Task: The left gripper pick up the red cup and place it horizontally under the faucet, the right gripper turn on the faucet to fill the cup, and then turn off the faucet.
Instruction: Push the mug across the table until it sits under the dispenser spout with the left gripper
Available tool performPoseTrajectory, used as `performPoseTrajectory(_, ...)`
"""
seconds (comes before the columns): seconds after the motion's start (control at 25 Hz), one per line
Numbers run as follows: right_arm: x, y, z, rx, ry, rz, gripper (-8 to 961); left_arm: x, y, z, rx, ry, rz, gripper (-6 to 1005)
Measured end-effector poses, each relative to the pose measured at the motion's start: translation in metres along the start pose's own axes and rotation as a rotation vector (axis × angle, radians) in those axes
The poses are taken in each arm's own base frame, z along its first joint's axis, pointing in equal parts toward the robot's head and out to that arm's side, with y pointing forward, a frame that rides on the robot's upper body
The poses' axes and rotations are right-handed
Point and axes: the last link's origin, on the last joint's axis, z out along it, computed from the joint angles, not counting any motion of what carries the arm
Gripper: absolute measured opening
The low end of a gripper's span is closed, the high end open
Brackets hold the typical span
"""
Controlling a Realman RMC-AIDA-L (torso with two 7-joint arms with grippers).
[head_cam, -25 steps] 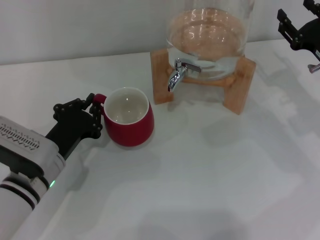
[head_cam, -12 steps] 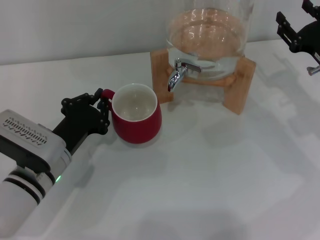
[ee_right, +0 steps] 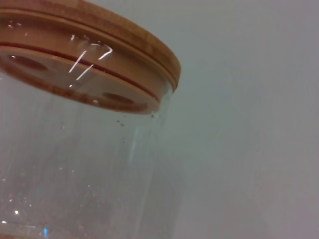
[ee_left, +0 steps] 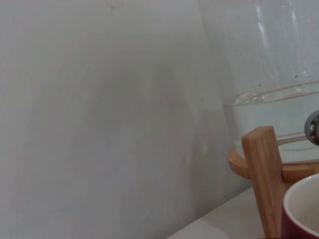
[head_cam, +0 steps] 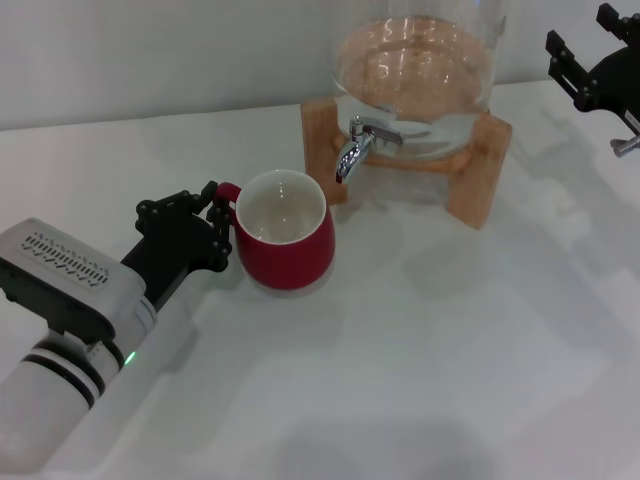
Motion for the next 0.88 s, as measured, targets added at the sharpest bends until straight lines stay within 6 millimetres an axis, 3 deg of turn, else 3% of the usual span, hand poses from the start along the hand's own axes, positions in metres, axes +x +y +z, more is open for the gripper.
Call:
performPoseTrajectory(0.32, 0.003, -0.002, -0.006, 0.000, 0.011, -0.006, 663, 0.006, 0.014, 0.008, -0.047, -0.010, -0.019, 115)
performPoseTrajectory(0.88, 0.003, -0.002, -0.008, -0.007, 0.010, -0.012, 662, 0.000, 0.015, 0.001, -0.022, -0.021, -0.050, 117)
